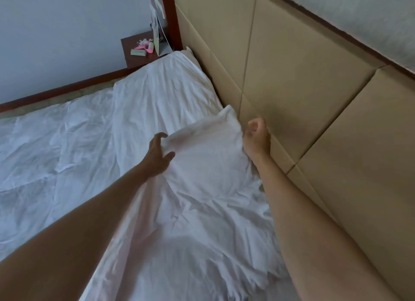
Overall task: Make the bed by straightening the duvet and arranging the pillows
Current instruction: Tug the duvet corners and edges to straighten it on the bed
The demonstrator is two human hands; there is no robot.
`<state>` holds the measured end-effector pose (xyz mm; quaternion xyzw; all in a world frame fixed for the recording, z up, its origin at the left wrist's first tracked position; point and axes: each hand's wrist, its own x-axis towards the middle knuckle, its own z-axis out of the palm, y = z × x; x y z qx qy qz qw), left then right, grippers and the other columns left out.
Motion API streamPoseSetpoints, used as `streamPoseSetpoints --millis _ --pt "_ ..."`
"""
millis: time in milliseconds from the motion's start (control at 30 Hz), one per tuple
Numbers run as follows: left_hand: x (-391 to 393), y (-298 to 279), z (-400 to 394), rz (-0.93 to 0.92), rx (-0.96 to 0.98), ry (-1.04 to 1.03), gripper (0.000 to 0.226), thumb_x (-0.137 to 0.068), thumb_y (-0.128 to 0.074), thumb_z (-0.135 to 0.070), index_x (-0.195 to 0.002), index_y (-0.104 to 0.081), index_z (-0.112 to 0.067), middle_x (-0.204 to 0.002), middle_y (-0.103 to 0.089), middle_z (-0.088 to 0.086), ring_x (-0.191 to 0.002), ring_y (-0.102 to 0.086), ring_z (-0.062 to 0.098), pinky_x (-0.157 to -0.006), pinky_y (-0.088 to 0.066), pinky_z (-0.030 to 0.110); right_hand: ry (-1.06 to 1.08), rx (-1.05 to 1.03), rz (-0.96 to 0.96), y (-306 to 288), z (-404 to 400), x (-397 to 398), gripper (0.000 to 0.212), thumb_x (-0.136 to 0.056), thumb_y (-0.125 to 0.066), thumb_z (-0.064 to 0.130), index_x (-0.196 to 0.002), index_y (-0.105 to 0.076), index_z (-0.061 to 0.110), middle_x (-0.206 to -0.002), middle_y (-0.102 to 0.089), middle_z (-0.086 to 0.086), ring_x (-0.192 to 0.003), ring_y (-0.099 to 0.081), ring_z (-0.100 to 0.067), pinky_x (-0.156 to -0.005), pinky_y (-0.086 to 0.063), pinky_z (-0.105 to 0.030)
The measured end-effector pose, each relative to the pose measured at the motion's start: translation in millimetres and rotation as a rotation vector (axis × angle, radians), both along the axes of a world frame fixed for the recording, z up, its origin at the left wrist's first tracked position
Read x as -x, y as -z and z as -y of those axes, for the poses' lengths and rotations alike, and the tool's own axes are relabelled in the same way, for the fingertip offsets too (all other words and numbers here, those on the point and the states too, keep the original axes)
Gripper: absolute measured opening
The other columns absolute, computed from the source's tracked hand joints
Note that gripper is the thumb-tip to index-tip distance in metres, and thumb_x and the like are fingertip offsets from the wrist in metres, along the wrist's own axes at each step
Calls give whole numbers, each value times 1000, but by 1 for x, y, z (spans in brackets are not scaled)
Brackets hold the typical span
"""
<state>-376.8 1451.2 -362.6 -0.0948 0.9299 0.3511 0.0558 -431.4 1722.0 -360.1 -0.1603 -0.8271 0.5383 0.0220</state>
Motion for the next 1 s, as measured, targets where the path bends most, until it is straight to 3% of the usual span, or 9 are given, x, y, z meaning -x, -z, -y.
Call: streamPoseSetpoints --millis 100,200,267,333,433,600,700,833,1000 --pt "-13 15 -4 171 26 193 61 -94 -57 -6 -148 -31 -9 -147 -40 19 -127 -49 35 -105 -35 33 20 -101 126 42 8 -32 18 -89 -48 6 -105 -52 12 -111 -60 -3 -103 -57 -24 -82 -43 -32" --pt "-66 43 -6 184 -45 235 56 -83 -53 -40 -124 -63 -4 -120 -64 18 -104 -62 21 -91 -44 30 -79 -137 314 94 22 -98 11 -91 -49 8 -100 -56 9 -106 -63 -9 -104 -59 -29 -78 -39 -29" --pt "-122 84 7 324 -100 232 48 -75 -42 -53 -98 -76 -29 -101 -70 9 -91 -64 14 -84 -50 32 -90 -121 453 123 29 -151 10 -96 -45 11 -94 -54 12 -97 -60 -8 -100 -60 -30 -76 -41 -30" --pt "-185 129 36 479 -72 206 23 -81 -52 -40 -82 -66 -57 -93 -69 -3 -84 -64 13 -84 -53 36 -124 -125 583 144 33 -202 14 -99 -41 13 -91 -53 12 -91 -59 -5 -89 -58 -26 -71 -39 -28" --pt "-265 143 71 633 -12 80 42 -89 -54 -8 -73 -61 -46 -90 -64 -3 -80 -60 15 -82 -53 32 -209 -156 676 154 39 -256 16 -98 -40 12 -87 -51 10 -78 -51 2 -75 -50 -19 -66 -38 -27" --pt "-329 118 97 717 36 -42 37 -90 -44 5 -81 -59 -28 -88 -67 1 -73 -63 10 -64 -45 13 -257 -176 659 137 52 -279 19 -95 -40 12 -85 -56 7 -74 -54 -1 -64 -49 -15 -54 -37 -28" --pt "-349 105 105 683 3 -107 34 -89 -44 5 -84 -63 -23 -84 -71 2 -67 -64 9 -59 -48 16 -271 -156 622 119 62 -281 20 -91 -41 11 -81 -57 7 -74 -58 -5 -63 -51 -20 -55 -37 -26" --pt "-381 78 109 610 -63 -175 32 -90 -43 0 -84 -65 -22 -86 -73 8 -69 -66 16 -65 -54 25 -305 -160 557 88 81 -299 19 -85 -39 10 -72 -52 9 -73 -58 -9 -62 -48 -25 -56 -35 -28" --pt "-448 36 122 529 -146 -242 27 -92 -41 -2 -90 -64 -14 -87 -72 8 -68 -67 16 -55 -46 21 -423 -182 500 52 118 -354 19 -79 -39 10 -73 -56 6 -76 -59 -15 -67 -54 -28 -62 -47 -34"
